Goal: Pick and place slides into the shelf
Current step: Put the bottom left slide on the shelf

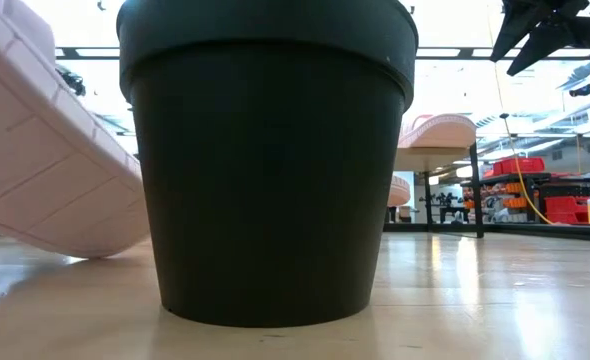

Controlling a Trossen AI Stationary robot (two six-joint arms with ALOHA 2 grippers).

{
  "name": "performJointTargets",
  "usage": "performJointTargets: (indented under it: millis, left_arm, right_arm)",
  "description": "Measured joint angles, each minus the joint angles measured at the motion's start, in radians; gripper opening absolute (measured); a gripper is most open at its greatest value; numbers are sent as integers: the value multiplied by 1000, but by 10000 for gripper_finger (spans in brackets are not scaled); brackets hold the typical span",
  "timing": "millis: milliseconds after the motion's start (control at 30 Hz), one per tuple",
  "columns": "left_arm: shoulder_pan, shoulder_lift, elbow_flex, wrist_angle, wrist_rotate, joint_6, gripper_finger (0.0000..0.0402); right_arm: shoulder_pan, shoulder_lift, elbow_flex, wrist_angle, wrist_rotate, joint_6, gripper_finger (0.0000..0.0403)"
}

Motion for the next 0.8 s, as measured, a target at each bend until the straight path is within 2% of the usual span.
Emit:
performJointTargets:
  millis: [233, 500, 800]
  left_arm:
    - [-7, -33, 0, -1, 138, 0, 39]
    - [-32, -165, 0, 45, 378, 26, 38]
    - [31, -331, 0, 277, 396, -63, 38]
  right_arm:
    - [0, 0, 0, 0, 0, -22, 224]
    - [0, 0, 0, 0, -1, -63, 224]
    - [0, 0, 0, 0, -1, -92, 224]
